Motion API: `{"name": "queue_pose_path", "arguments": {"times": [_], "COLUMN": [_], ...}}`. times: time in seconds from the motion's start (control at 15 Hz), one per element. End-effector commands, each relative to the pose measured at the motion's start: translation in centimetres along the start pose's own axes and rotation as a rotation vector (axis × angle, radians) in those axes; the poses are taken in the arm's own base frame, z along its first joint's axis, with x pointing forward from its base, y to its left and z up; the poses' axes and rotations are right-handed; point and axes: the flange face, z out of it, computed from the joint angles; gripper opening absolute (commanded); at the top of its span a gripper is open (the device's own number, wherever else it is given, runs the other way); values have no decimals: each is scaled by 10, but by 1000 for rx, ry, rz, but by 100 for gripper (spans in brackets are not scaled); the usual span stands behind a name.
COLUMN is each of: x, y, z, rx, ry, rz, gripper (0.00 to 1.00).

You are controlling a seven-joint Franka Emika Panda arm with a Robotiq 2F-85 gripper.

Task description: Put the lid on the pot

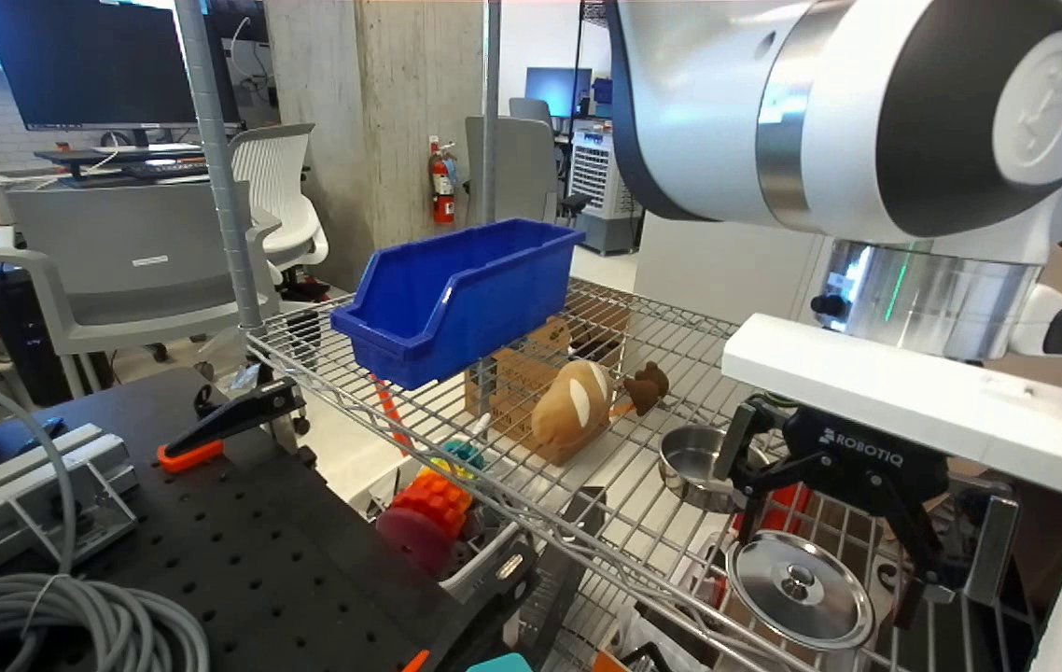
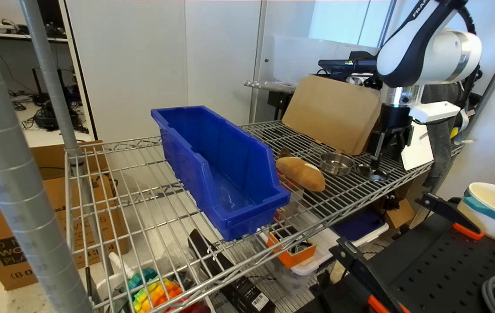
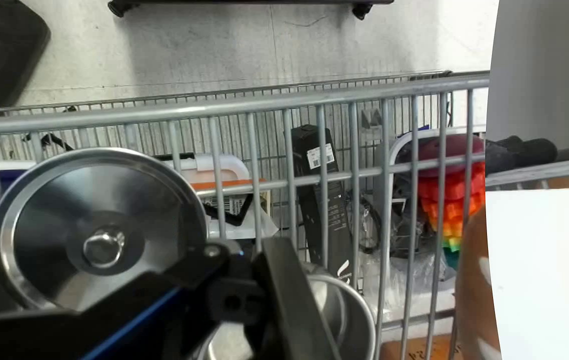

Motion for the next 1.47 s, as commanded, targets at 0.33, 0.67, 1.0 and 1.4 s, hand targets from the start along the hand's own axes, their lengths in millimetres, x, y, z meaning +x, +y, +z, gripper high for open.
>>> {"name": "queue_pose_path", "arguments": {"times": [0.33, 0.67, 1.0, 1.4], "x": [29, 34, 35, 25], "y": [-1, -6, -6, -10], "z": [20, 27, 24, -24], "rx": [-17, -35, -53, -21], "ry": [7, -7, -17, -56], "rz": [23, 19, 26, 46], "gripper": [88, 42, 7, 6]}}
